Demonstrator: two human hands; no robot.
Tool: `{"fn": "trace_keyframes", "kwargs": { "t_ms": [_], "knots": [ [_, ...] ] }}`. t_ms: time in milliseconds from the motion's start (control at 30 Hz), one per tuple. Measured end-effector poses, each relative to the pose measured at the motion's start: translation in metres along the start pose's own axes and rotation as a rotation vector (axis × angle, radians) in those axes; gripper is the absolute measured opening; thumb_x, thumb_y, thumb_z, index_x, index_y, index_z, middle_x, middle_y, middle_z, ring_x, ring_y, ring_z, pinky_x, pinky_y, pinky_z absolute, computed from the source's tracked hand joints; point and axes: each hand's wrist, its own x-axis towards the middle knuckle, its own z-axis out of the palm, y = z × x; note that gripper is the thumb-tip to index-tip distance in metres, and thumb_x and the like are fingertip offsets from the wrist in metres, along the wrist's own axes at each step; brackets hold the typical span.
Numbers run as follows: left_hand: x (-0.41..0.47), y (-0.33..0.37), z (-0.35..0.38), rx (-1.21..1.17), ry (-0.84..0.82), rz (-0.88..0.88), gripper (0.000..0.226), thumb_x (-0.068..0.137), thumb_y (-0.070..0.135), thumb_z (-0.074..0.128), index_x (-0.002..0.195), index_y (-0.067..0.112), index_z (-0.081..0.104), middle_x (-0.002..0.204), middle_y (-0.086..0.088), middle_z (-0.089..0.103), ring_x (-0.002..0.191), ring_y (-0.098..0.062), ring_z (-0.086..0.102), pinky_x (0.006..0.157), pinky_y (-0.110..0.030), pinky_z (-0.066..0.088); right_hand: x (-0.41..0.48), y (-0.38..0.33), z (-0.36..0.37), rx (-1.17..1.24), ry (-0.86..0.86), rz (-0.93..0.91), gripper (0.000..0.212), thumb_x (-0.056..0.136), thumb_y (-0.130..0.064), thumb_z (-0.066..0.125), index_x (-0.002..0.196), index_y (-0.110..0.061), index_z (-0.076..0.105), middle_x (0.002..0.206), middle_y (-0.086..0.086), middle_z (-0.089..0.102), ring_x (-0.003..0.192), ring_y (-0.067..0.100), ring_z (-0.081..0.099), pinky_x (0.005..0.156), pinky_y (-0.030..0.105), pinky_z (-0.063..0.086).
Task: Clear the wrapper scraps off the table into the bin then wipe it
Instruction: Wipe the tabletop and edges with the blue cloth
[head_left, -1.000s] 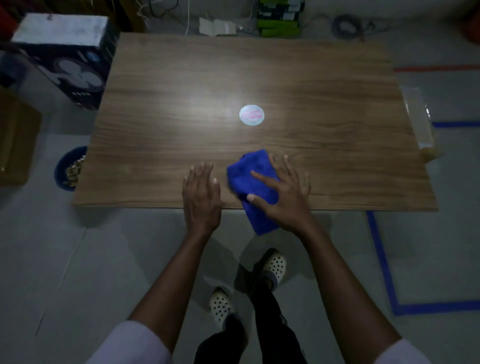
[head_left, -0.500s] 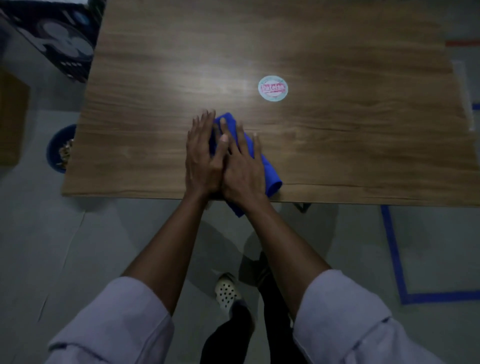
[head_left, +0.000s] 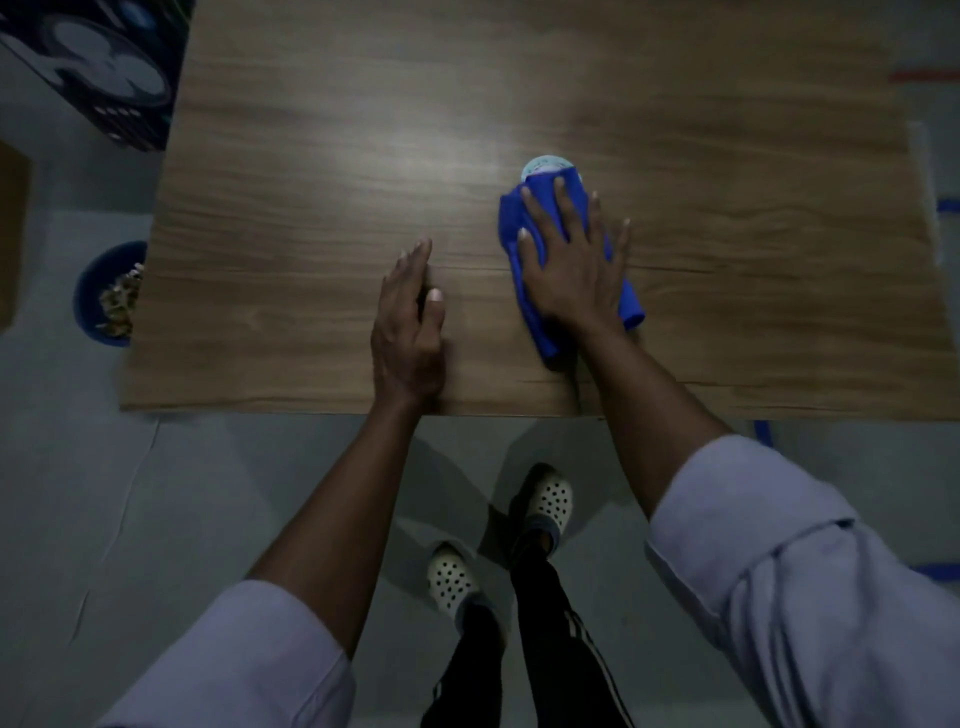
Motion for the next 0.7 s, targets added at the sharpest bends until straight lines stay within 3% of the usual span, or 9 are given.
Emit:
{"fn": "trace_keyframes", "kwargs": {
  "t_ms": [100,300,500,700],
  "knots": [
    [0.002,0.0,0.005,0.0,0.021,0.0,0.049,0.101,0.012,0.046,0.15,0.002,0.047,0.155,-0.011,0.048,0.149,-0.027,0.037,0.125,-0.043,0.022,-0.007,-0.017,0.003,-0.003,0.029,-0.036,0.054,0.106,-0.053,0.023,0.159,-0.046,0.019,0.171,-0.011,0.01,0.158,0.027,0.005,0.123,0.061,0.004],
    [0.001,-0.001,0.004,0.008,0.041,0.001,0.046,0.103,0.016,0.046,0.146,0.001,0.05,0.153,-0.013,0.05,0.148,-0.026,0.037,0.123,-0.048,0.027,-0.124,-0.042,0.015,0.004,-0.05,-0.398,0.053,0.103,-0.049,0.037,0.155,-0.041,0.034,0.17,-0.013,0.013,0.158,0.024,0.0,0.123,0.059,0.008],
    [0.005,-0.01,0.01,0.146,-0.012,0.062,0.054,0.102,0.032,0.041,0.145,0.001,0.053,0.153,-0.015,0.05,0.147,-0.028,0.039,0.126,-0.044,0.021,-0.065,-0.033,0.011,-0.016,-0.054,-0.408,0.055,0.1,-0.054,0.03,0.154,-0.045,0.033,0.17,-0.017,0.01,0.158,0.022,0.001,0.121,0.063,0.006],
    [0.005,-0.007,0.015,0.328,-0.037,0.065,0.057,0.102,0.039,0.037,0.15,0.012,0.05,0.162,-0.006,0.039,0.153,-0.02,0.028,0.126,-0.035,0.012,0.034,-0.043,0.002,0.027,-0.076,-0.299,0.056,0.103,-0.061,0.024,0.157,-0.053,0.016,0.17,-0.019,0.006,0.158,0.021,0.001,0.122,0.064,0.003]
  ]
}}
